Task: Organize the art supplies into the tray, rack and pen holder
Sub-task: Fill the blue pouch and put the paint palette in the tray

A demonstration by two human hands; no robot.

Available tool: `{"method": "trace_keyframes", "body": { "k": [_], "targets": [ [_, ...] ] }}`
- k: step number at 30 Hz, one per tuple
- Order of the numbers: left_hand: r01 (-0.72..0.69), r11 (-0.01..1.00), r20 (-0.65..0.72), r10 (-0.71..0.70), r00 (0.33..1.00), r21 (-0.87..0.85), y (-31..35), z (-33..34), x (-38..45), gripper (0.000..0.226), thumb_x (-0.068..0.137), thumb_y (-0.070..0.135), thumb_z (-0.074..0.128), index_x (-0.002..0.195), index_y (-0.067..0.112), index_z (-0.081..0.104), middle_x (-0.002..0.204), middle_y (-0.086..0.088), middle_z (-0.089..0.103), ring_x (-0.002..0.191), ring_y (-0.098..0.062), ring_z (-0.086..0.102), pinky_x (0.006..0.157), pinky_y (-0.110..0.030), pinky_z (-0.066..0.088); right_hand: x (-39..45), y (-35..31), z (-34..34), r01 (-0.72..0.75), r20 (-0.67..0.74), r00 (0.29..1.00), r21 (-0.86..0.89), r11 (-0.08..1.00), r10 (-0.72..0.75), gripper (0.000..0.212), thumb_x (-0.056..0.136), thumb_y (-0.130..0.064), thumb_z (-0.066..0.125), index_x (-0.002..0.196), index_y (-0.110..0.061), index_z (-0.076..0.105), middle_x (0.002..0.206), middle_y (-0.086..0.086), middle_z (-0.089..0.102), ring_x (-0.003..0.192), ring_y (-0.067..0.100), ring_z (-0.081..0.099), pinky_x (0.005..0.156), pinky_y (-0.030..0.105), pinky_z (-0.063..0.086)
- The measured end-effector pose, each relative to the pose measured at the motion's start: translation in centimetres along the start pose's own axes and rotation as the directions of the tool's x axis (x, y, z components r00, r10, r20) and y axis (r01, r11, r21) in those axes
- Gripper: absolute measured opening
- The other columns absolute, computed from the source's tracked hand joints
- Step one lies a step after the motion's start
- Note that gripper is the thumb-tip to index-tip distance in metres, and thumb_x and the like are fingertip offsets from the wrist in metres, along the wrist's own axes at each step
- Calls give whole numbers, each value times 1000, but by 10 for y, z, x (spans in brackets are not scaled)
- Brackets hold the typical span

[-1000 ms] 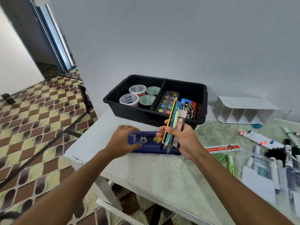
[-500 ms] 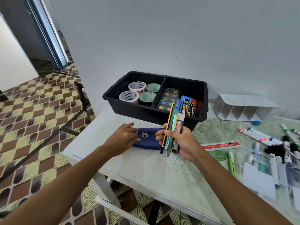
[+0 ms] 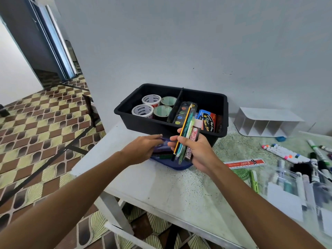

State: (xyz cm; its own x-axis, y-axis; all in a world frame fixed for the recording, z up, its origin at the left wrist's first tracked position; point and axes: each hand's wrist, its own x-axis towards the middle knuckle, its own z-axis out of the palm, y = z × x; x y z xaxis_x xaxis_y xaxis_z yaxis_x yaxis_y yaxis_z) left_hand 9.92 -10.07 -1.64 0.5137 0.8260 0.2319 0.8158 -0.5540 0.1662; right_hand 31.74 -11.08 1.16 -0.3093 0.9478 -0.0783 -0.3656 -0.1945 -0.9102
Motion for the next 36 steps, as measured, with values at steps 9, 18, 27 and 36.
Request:
{"method": "trace_keyframes", "body": {
  "k": [9,18,27,36],
  "targets": [
    [138,939,131,-101,986,-314,14,-14,11,78,67,25,85,134,17,47,127,2,55,104,-13,53,84,-15,46,10,7,13,207,121,978,-413,887,-172,20,89,6,59,104,-4,65,88,3,73,88,17,70,90,28,53],
    [325,772,329,-159,931,-547,7,-21,13,76,64,11,86,132,17,51,124,0,55,102,-17,61,84,-27,56,17,6,-7,149,152,986,-988,49,63,26,90,-8,56,108,-26,62,96,2,62,88,25,58,69,34,48],
    [399,734,410,-179,894,-550,10,-30,17,81,65,14,88,135,21,47,125,6,52,101,-18,64,72,-22,57,20,-5,2,196,164,976,-945,-261,140,39,88,-16,64,125,-23,56,118,6,60,103,27,60,86,39,51],
    [115,983,75,-105,992,-141,16,-5,-2,52,83,15,72,127,19,44,119,-4,62,90,-20,60,71,-17,46,-2,9,-32,324,367,930,-836,-442,-12,108,72,-55,72,153,-23,7,142,3,32,126,24,32,100,42,32]
  ]
}}
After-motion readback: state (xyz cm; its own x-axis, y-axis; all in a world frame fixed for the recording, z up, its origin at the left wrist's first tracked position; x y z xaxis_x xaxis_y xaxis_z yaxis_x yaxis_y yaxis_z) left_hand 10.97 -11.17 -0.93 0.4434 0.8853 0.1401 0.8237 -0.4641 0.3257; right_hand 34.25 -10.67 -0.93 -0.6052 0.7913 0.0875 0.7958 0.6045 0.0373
